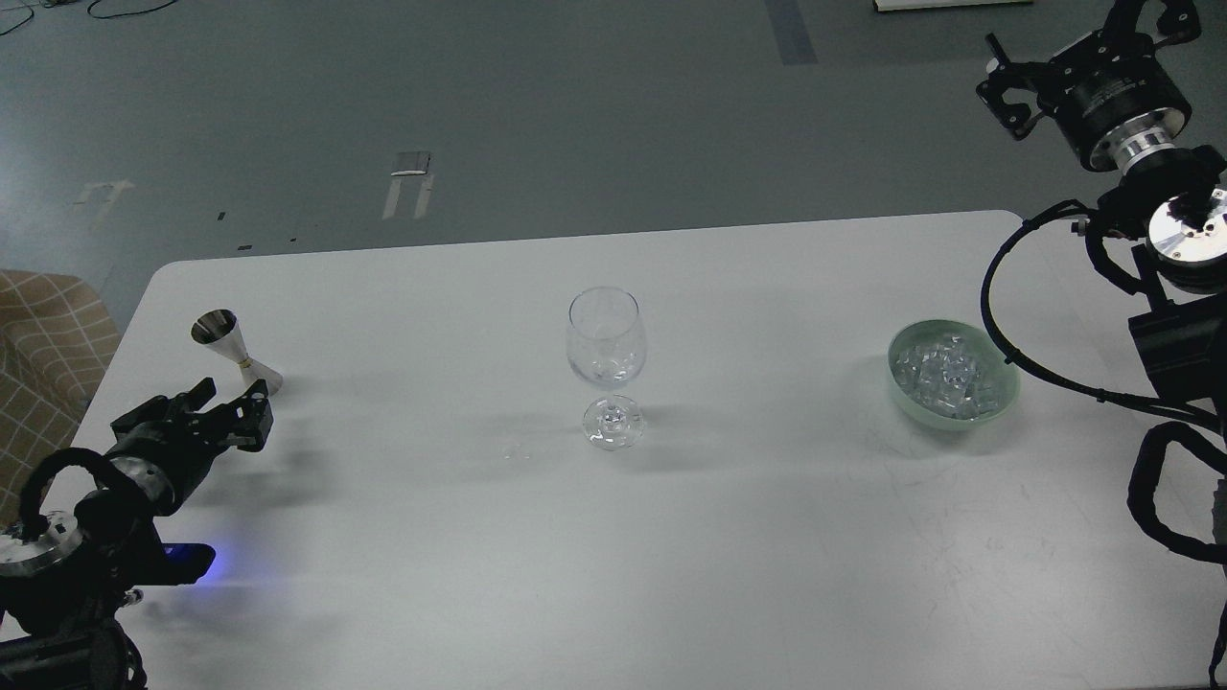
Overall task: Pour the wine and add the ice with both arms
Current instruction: 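Close the left gripper around the metal jigger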
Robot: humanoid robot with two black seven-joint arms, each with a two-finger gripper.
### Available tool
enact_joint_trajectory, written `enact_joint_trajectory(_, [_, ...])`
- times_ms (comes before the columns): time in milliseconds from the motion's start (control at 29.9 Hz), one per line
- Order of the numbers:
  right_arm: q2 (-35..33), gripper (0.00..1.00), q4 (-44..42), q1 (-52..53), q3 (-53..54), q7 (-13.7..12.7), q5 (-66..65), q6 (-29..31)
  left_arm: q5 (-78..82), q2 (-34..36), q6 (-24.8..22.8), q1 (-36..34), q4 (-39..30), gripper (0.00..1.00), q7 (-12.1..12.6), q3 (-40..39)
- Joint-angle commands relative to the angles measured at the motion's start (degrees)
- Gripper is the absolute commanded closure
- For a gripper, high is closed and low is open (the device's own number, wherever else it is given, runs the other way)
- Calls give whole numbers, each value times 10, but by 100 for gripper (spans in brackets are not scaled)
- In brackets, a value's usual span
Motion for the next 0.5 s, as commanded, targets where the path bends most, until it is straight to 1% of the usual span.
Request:
enact_joint_trajectory(0, [0, 0, 0, 0, 0, 0, 0, 0, 1, 1, -4, -19, 23, 42, 0, 3])
enact_joint_trajectory(134, [-1, 0, -1, 0, 0, 0, 0, 0, 1, 2, -13, -31, 35, 42, 2, 3])
enact_joint_trajectory(267, [-1, 0, -1, 0, 0, 1, 0, 0, 1, 2, -19, -52, 71, 42, 2, 12])
enact_joint_trajectory(368, [-1, 0, -1, 0, 0, 0, -1, 0, 1, 3, -39, -66, 94, 42, 3, 19])
enact_joint_trajectory(468, [-1, 0, -1, 0, 0, 0, 0, 0, 0, 3, -47, -70, 101, 42, 2, 20])
